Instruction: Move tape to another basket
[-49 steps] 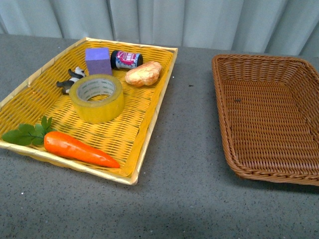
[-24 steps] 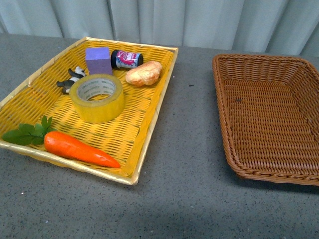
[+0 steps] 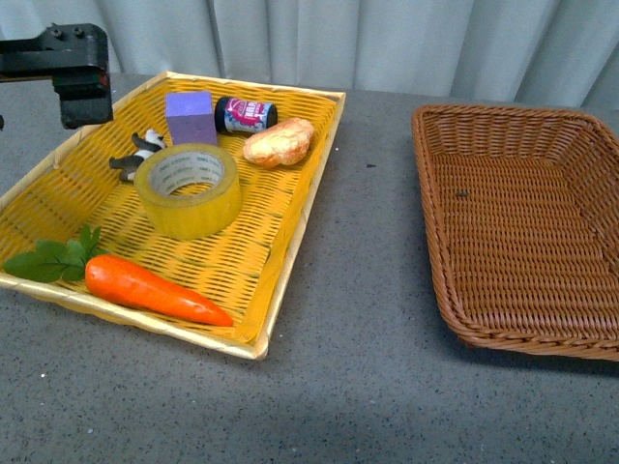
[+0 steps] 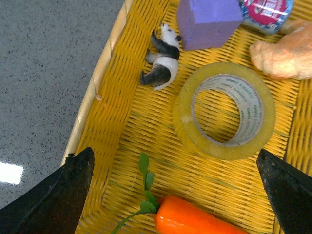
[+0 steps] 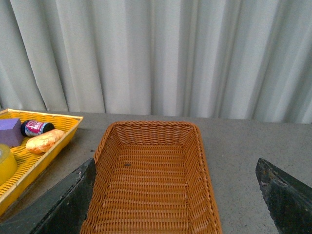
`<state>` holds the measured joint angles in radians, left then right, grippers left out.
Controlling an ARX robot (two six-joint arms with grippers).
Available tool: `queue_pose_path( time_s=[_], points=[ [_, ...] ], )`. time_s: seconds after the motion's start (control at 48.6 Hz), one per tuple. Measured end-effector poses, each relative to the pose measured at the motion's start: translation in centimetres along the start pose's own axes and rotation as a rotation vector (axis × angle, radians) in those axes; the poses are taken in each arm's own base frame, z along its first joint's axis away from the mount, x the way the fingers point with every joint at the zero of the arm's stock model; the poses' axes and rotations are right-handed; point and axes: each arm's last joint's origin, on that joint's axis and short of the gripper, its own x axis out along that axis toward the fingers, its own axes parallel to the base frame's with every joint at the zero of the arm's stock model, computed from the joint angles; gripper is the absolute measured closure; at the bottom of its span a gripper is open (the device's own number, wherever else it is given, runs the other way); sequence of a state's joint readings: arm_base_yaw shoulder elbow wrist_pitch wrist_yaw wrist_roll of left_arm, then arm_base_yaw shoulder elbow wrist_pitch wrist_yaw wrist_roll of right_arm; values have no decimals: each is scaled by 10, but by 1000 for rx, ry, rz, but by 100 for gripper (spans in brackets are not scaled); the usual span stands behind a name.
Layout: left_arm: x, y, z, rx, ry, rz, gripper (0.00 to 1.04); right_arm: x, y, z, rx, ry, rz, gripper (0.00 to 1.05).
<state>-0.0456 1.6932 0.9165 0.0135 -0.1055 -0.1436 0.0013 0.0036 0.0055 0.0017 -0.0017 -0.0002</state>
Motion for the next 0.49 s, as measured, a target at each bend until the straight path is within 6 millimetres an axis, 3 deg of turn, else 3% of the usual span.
queue_pose_path(
  time_s=[0.267,0.494],
  points=[
    [49,-26,19,36,130,20,6,0,0,0,0,0,0,9],
    [75,-32,18,7,220,64,6,0,0,0,0,0,0,9]
  ],
)
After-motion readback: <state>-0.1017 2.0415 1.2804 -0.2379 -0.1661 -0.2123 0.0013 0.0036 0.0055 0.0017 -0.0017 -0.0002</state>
